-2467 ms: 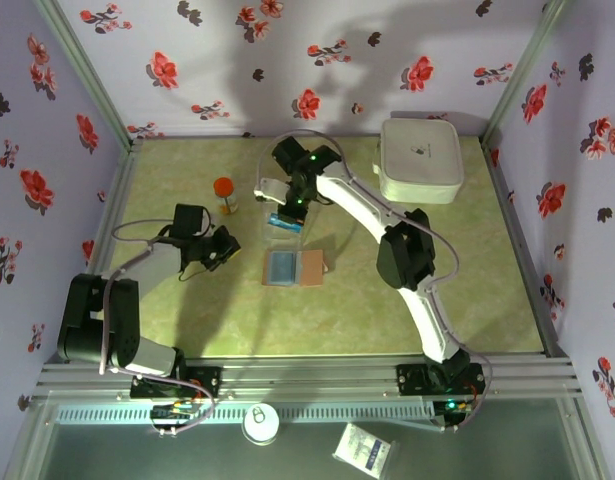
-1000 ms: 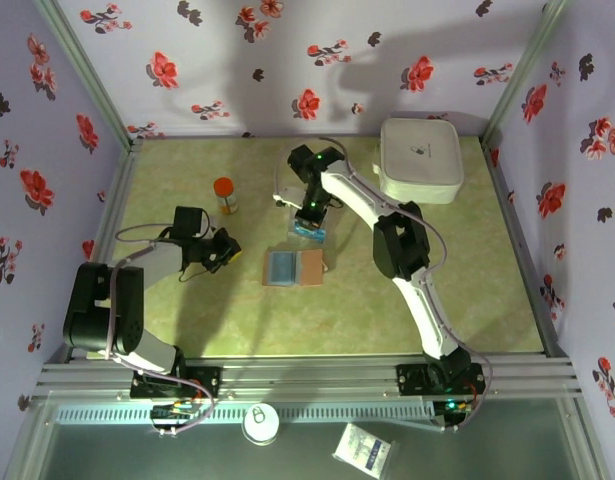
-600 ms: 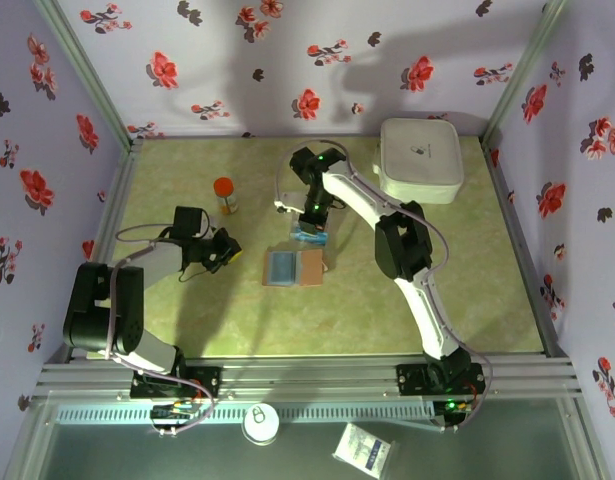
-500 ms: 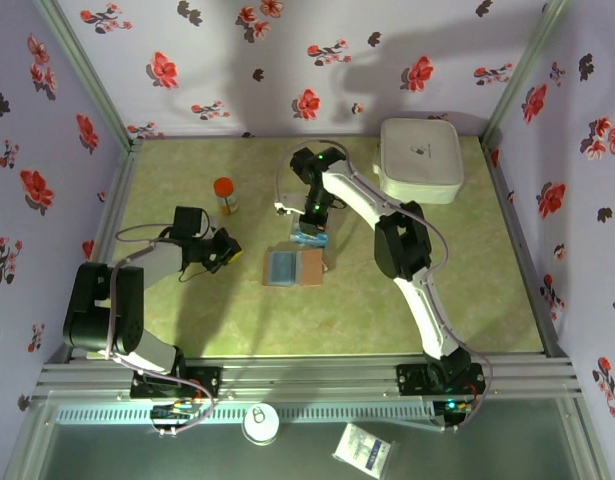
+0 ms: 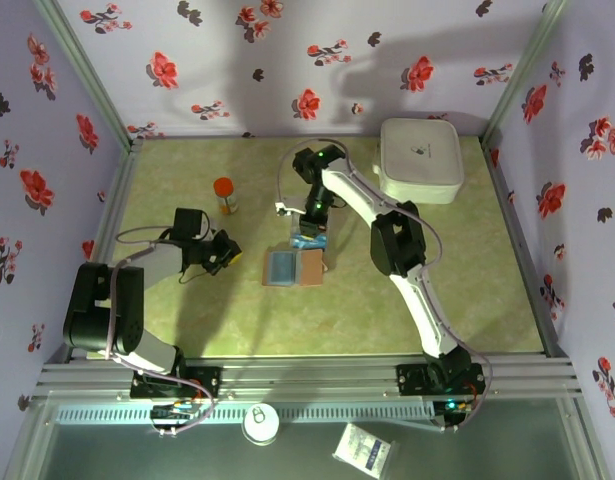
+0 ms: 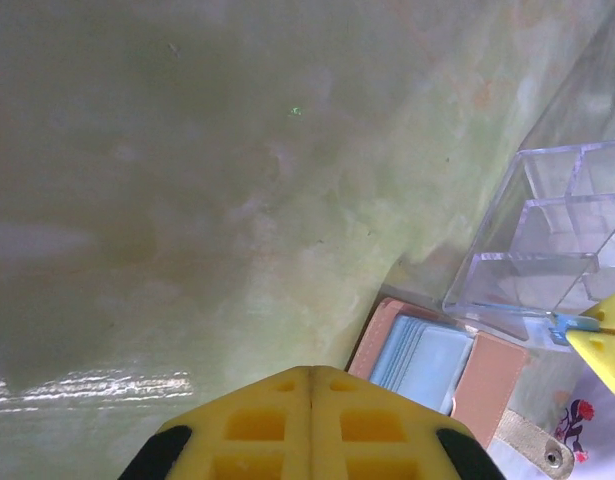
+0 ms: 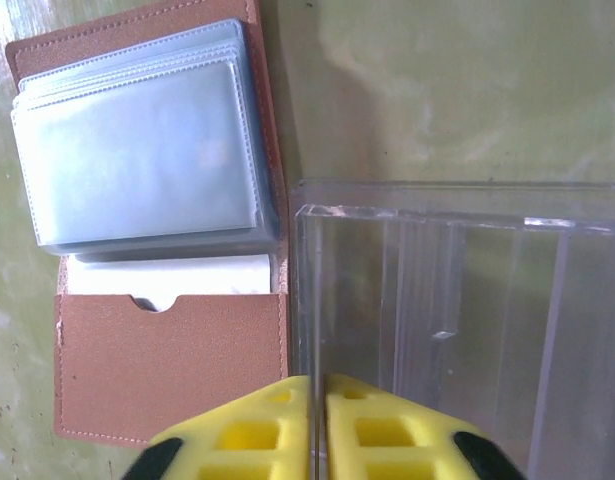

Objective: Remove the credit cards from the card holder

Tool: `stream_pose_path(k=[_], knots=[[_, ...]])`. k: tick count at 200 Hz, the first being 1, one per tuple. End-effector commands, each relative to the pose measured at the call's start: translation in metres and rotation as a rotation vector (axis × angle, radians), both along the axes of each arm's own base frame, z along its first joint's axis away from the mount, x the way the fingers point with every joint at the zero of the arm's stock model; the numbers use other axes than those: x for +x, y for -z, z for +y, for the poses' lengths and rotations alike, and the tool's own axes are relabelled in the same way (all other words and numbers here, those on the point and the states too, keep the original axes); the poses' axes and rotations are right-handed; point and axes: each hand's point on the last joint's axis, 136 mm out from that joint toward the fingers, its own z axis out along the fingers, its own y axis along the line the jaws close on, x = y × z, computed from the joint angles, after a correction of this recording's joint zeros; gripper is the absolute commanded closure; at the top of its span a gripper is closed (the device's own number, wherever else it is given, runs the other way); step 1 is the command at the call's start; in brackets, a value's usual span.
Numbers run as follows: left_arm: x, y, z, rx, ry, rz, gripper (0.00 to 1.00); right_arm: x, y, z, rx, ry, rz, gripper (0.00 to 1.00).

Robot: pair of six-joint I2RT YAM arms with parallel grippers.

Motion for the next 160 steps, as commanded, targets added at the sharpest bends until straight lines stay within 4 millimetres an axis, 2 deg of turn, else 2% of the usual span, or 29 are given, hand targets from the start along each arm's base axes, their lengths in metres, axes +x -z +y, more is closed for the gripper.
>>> stream_pose_path(k=[1, 30, 87, 120, 147, 160], knots=[[-0.001, 0.005, 0.001, -0.013, -0.01, 0.017, 0.97, -0.003, -0.007, -0.004, -0.004, -0.001, 0.02, 0.81], [-0.001, 0.005, 0.001, -0.013, -0.009, 0.015, 0.97, 0.008, -0.027, -0.008, 0.003, 0.051, -0.04, 0.75], [-0.001, 0.006, 0.0, -0.02, -0.009, 0.013, 0.97, 0.025, -0.059, -0.012, 0.04, 0.21, -0.181, 0.75], [-0.001, 0.008, -0.001, -0.029, -0.009, 0.009, 0.97, 0.022, -0.058, -0.018, 0.037, 0.308, -0.219, 0.76], [-0.002, 0.01, -0.002, -0.036, -0.007, 0.013, 0.97, -0.002, -0.046, -0.016, 0.046, 0.332, -0.153, 0.82], [-0.004, 0.012, -0.002, -0.041, -0.008, 0.017, 0.97, -0.013, -0.033, -0.019, 0.012, 0.335, -0.139, 0.87]])
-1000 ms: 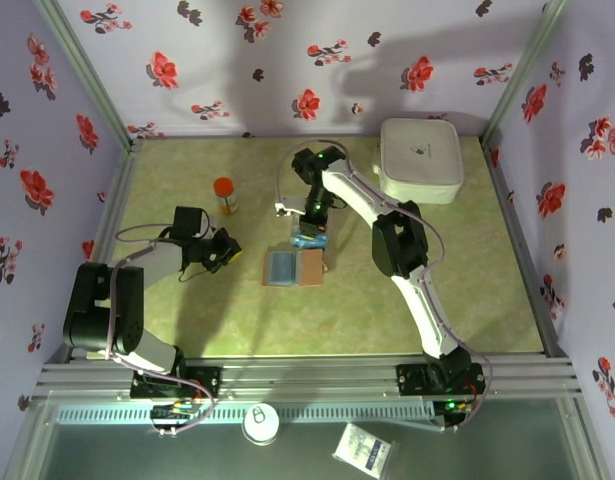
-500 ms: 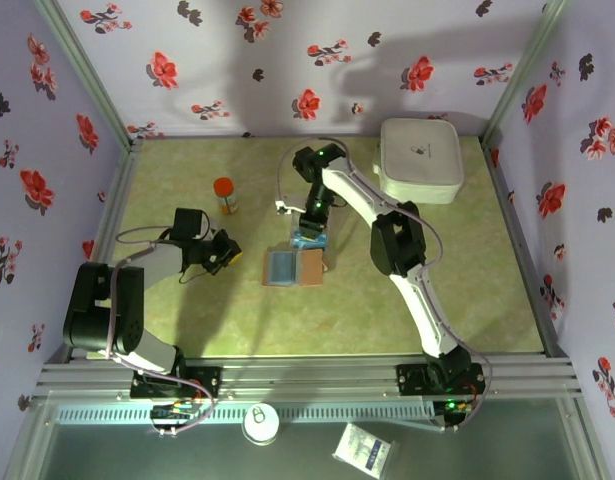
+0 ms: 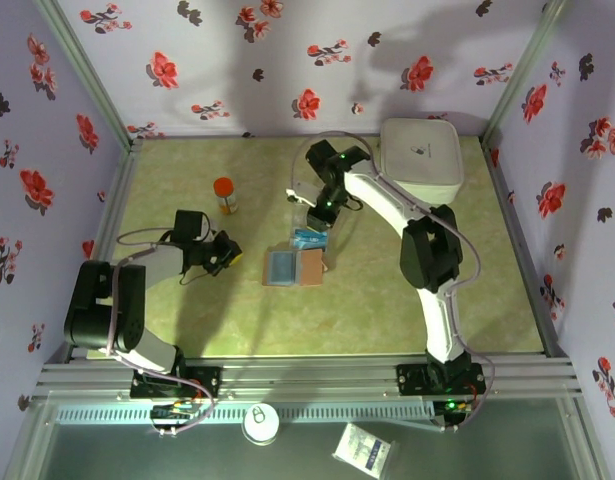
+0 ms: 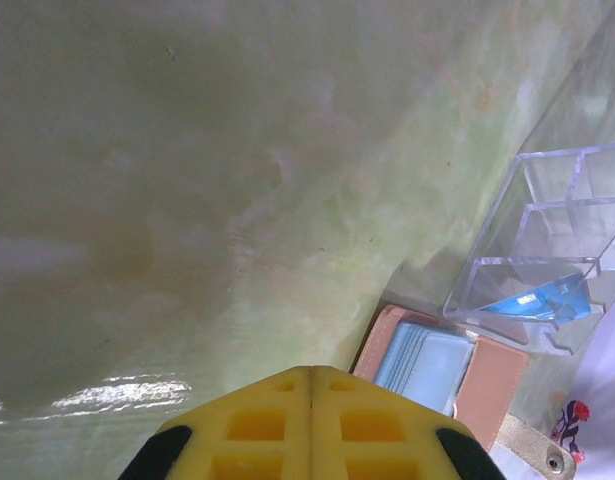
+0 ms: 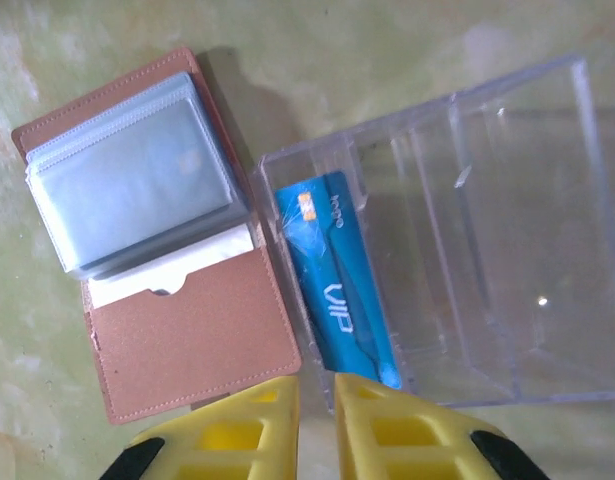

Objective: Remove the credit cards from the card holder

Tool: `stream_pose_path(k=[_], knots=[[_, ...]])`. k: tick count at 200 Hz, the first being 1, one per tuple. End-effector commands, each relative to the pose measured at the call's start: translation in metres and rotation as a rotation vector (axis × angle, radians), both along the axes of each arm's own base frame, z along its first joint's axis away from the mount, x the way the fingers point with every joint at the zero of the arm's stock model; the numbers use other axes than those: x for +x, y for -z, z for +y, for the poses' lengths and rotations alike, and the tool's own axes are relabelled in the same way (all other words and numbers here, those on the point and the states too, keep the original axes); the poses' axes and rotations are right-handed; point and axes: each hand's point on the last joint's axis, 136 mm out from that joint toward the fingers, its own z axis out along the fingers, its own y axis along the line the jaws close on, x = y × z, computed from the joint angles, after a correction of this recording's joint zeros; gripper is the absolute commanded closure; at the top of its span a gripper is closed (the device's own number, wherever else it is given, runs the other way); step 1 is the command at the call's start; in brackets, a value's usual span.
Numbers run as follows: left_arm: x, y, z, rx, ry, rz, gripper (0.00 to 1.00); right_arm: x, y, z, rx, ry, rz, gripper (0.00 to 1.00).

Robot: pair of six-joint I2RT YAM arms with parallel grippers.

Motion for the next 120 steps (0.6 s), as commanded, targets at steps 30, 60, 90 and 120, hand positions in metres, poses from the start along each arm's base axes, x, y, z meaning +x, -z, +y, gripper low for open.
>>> stream_pose_path(k=[30, 60, 90, 120], knots=[[-0.009, 0.012, 0.0, -0.028, -0.009, 0.035, 0.97, -0.025, 0.038, -0.004, -0.05, 0.078, 0.048, 0.91], [-0.011, 0.015, 0.0, -0.034, -0.011, 0.042, 0.97, -0.022, 0.055, -0.01, -0.082, 0.101, 0.035, 0.95], [-0.012, 0.015, 0.0, -0.037, -0.015, 0.042, 0.97, -0.012, 0.066, -0.013, -0.115, 0.115, 0.006, 0.95], [-0.012, 0.015, 0.0, -0.038, -0.016, 0.045, 0.97, -0.002, 0.069, -0.011, -0.118, 0.118, -0.021, 0.97]])
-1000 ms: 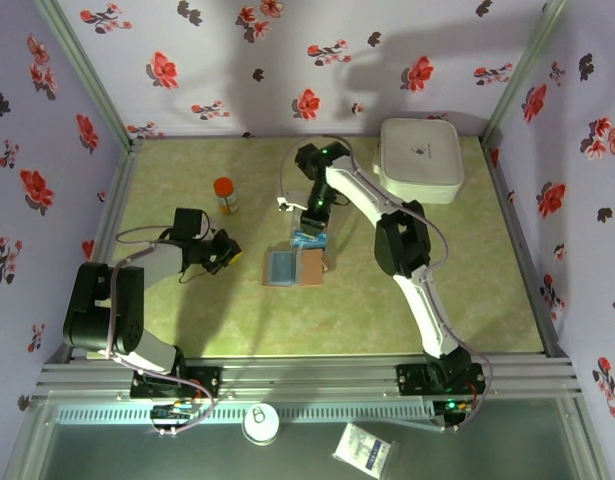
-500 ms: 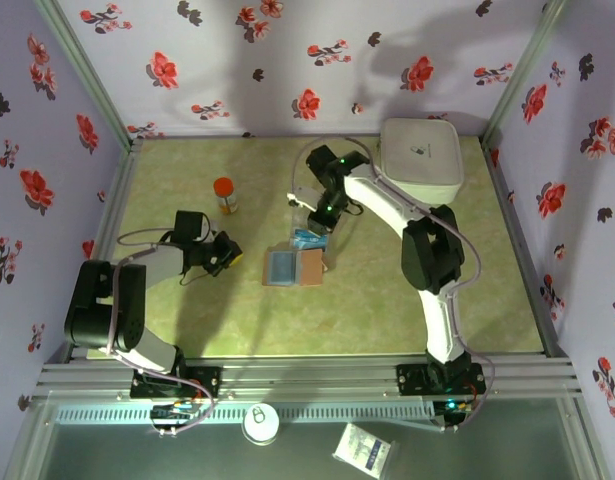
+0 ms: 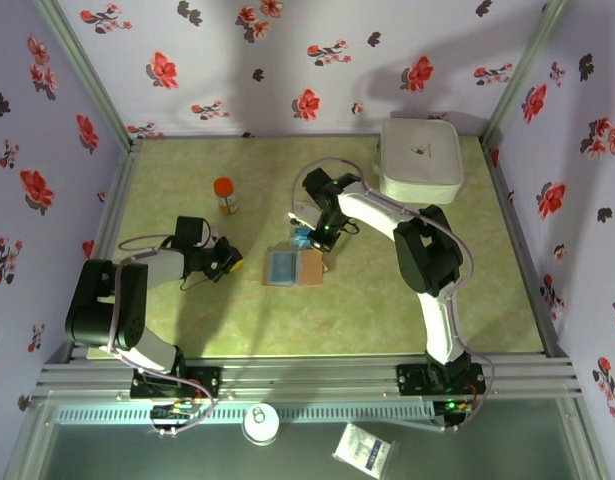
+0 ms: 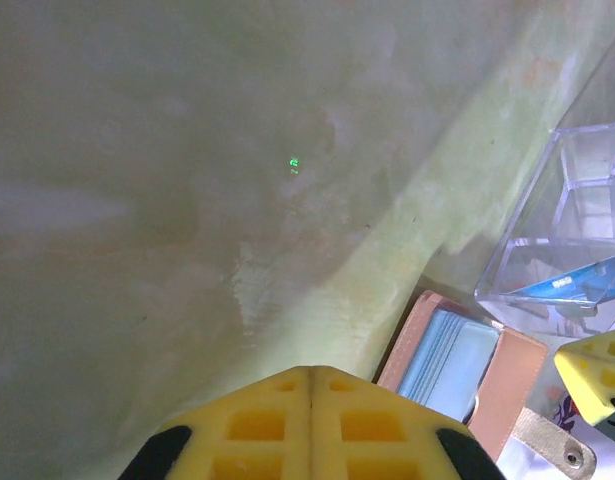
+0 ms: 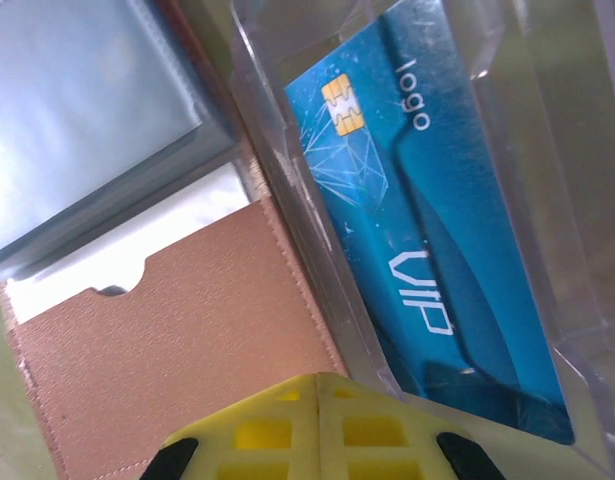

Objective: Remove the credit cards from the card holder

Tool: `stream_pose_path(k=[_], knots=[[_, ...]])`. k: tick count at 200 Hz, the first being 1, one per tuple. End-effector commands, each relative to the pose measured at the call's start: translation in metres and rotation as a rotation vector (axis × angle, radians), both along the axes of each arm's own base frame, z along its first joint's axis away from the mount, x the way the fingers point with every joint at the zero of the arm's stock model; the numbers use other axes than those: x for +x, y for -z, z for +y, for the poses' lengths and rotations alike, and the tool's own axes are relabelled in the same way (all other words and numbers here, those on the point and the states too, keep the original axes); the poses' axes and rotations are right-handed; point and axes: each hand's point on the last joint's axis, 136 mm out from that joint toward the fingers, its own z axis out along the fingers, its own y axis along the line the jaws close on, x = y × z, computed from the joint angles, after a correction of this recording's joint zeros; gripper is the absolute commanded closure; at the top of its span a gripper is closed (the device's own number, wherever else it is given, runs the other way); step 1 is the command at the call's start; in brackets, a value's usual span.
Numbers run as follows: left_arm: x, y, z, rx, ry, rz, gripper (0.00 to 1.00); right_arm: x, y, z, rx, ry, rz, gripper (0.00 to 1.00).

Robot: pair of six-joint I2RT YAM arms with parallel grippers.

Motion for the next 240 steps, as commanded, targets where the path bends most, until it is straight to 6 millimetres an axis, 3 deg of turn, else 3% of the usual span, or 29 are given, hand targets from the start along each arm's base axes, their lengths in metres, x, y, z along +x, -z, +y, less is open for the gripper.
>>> stream_pose_path(k=[1, 151, 201, 240], knots=[[-0.002, 0.002, 0.0, -0.018, -0.009, 0.014, 0.97, 0.016, 0.007, -0.001, -0.02, 0.028, -0.04, 0.97], [-0.001, -0.001, -0.001, -0.023, -0.006, 0.012, 0.97, 0.048, 0.002, 0.003, 0.007, 0.041, -0.095, 0.98], [0.0, -0.008, -0.013, -0.023, 0.036, -0.007, 0.98, 0.044, -0.024, 0.012, 0.102, 0.102, -0.104, 0.96], [0.002, -0.015, -0.031, -0.02, 0.087, -0.021, 0.99, 0.034, -0.049, 0.015, 0.178, 0.294, -0.066, 0.92]])
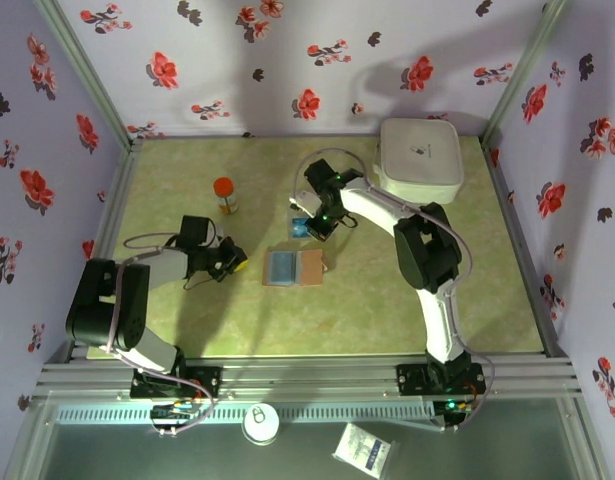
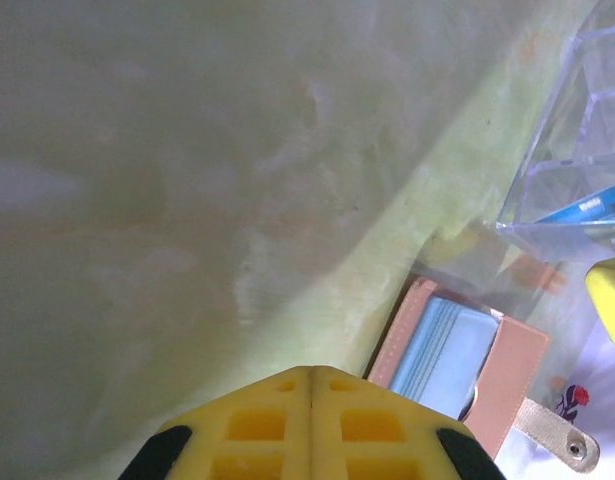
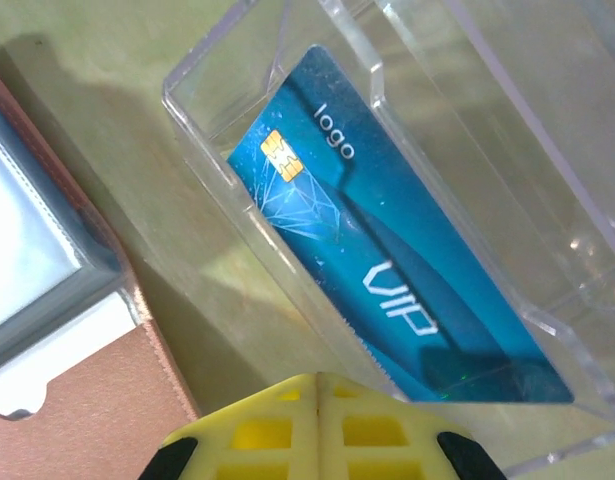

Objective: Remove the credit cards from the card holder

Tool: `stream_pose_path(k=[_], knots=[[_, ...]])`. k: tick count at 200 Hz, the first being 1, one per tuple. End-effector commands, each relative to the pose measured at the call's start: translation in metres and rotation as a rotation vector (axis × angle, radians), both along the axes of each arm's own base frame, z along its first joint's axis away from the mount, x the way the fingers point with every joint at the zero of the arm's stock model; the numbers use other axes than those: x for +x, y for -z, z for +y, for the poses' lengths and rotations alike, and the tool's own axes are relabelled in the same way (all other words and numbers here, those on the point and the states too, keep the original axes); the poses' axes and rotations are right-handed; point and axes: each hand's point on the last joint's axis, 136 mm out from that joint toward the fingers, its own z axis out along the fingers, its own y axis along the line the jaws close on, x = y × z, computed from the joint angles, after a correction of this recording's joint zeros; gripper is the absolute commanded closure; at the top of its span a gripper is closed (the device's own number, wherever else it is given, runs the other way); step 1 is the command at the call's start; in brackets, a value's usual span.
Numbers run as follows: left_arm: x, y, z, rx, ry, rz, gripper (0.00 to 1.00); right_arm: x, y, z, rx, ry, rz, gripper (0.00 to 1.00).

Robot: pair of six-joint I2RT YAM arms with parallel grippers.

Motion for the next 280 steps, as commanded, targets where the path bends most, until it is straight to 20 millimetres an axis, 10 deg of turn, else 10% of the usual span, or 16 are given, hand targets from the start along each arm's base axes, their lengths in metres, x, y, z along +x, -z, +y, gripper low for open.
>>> stream_pose_path(k=[1, 86, 144, 231, 280], knots=[[0.005, -0.011, -0.015, -0.016, 0.038, -0.012, 0.99, -0.002, -0.039, 0.007, 0.107, 0.152, -0.004, 0.92], [-0.01, 0.006, -0.046, 0.017, 0.157, 0.051, 1.0, -0.053, -0.057, 0.049, 0.253, 0.465, 0.004, 0.92], [-0.026, 0.017, -0.05, 0.036, 0.172, 0.085, 1.0, -0.069, -0.046, 0.052, 0.305, 0.731, 0.157, 0.96], [-0.026, 0.025, -0.042, 0.091, 0.156, 0.082, 1.0, -0.086, -0.015, 0.08, 0.395, 0.769, 0.375, 0.7], [-0.024, 0.028, -0.04, 0.109, 0.162, 0.072, 1.0, -0.09, 0.003, 0.086, 0.381, 0.767, 0.43, 0.77]])
